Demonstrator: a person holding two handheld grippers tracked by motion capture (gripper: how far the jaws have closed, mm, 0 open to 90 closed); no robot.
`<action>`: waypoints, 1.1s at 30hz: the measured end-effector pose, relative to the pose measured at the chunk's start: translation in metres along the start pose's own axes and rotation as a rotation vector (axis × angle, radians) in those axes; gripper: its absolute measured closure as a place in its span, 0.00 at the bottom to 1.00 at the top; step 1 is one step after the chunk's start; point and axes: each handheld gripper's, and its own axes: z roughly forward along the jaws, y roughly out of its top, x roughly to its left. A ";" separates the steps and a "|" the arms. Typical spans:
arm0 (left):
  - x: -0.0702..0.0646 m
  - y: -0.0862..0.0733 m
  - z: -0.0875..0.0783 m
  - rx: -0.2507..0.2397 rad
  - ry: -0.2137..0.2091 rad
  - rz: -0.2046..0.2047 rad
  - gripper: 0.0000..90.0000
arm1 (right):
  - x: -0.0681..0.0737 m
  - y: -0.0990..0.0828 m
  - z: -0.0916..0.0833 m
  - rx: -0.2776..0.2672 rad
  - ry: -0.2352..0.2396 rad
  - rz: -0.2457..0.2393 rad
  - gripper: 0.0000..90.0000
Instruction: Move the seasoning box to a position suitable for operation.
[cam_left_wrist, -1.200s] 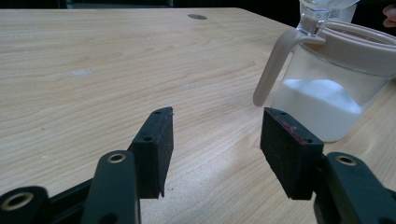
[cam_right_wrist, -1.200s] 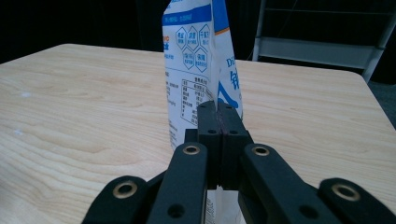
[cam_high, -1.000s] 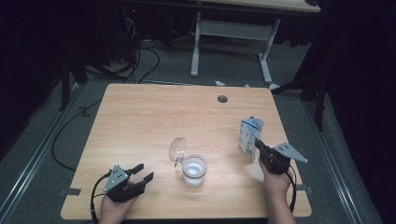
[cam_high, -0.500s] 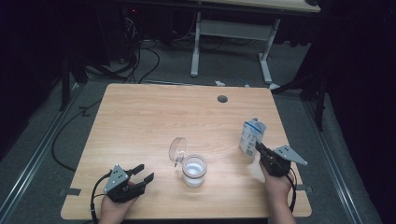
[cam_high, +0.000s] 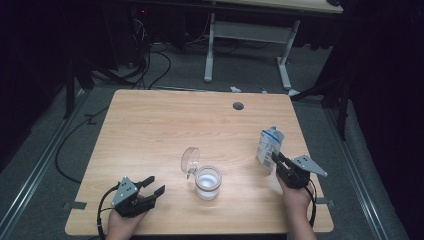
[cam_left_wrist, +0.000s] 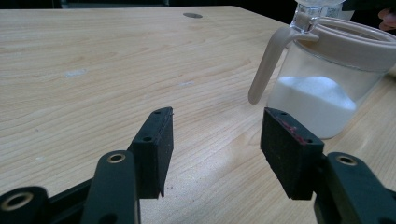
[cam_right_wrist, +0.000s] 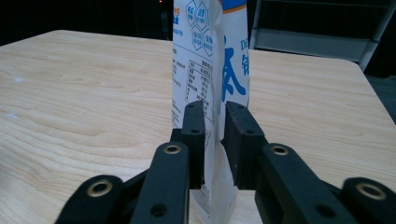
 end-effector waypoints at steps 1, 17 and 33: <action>0.000 0.000 0.000 -0.001 0.000 -0.002 0.50 | 0.000 0.000 0.001 0.002 0.000 -0.001 0.84; 0.000 0.000 0.000 0.004 -0.003 0.001 0.50 | 0.002 0.000 0.003 0.043 -0.006 -0.021 0.57; -0.001 -0.001 0.001 0.009 -0.002 0.013 0.51 | 0.007 -0.008 -0.008 0.079 0.009 -0.041 0.53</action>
